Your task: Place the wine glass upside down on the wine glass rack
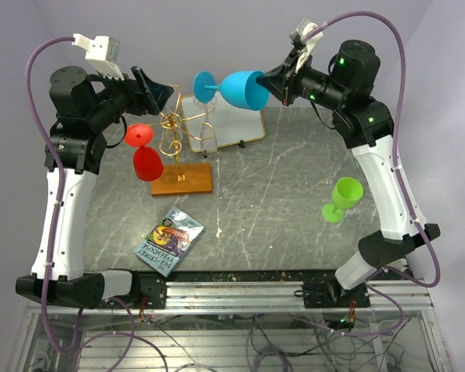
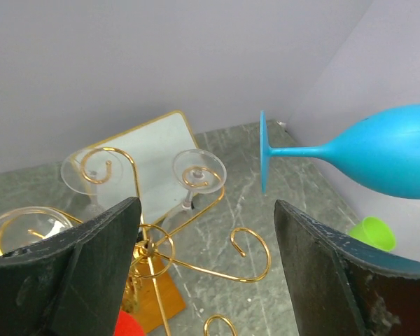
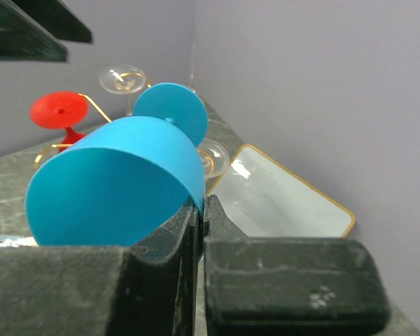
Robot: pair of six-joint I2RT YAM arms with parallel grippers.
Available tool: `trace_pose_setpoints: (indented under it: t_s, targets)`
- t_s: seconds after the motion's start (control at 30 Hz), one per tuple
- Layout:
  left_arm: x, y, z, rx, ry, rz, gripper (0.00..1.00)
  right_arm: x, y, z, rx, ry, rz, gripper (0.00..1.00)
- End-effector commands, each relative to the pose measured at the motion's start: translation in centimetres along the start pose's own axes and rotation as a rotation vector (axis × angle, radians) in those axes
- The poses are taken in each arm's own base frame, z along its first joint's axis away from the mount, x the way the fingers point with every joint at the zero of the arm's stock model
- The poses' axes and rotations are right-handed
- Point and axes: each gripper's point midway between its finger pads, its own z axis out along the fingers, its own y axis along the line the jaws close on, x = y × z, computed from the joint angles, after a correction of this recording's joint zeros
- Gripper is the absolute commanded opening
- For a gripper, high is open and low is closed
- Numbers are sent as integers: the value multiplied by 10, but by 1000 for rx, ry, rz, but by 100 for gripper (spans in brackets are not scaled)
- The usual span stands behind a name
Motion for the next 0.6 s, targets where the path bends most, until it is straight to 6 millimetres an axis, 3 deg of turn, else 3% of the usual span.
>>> trace_pose_setpoints:
  t_s: [0.0, 0.27, 0.57]
  targets:
    - [2, -15, 5, 99, -16, -68, 86, -19, 18, 6, -71, -62, 9, 0]
    - [21, -26, 14, 201, 30, -169, 81, -15, 26, 13, -107, -57, 24, 0]
    - [38, -23, 23, 202, 72, -198, 77, -16, 30, 10, -123, -58, 18, 0]
